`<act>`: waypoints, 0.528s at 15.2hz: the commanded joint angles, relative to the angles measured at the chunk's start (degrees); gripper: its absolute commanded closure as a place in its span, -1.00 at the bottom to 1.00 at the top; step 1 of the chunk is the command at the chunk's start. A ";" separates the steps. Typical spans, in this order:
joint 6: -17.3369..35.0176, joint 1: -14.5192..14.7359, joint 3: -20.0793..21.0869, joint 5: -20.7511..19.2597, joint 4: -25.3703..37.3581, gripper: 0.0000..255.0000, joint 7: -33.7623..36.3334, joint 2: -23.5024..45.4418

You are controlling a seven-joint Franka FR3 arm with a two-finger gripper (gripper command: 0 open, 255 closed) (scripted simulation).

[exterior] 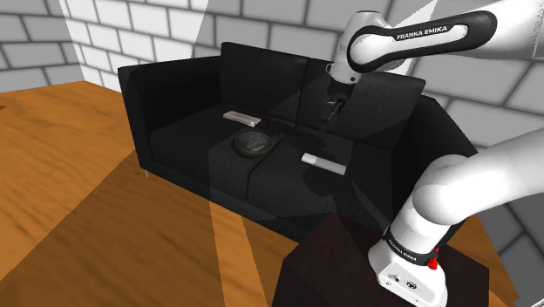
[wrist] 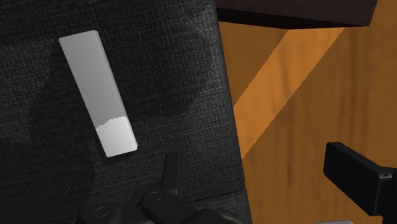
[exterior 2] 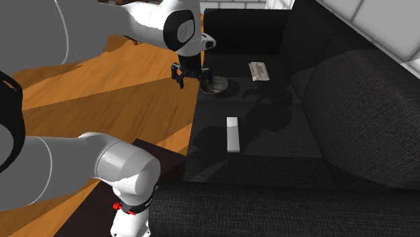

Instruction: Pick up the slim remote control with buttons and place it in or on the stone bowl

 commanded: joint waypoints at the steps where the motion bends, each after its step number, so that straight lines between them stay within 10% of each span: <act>1: 3.98 -0.86 -1.77 -1.14 -1.72 -1.00 -2.09 2.26; 8: 16.51 -2.96 -7.20 -3.60 -3.87 -1.00 -8.42 12.96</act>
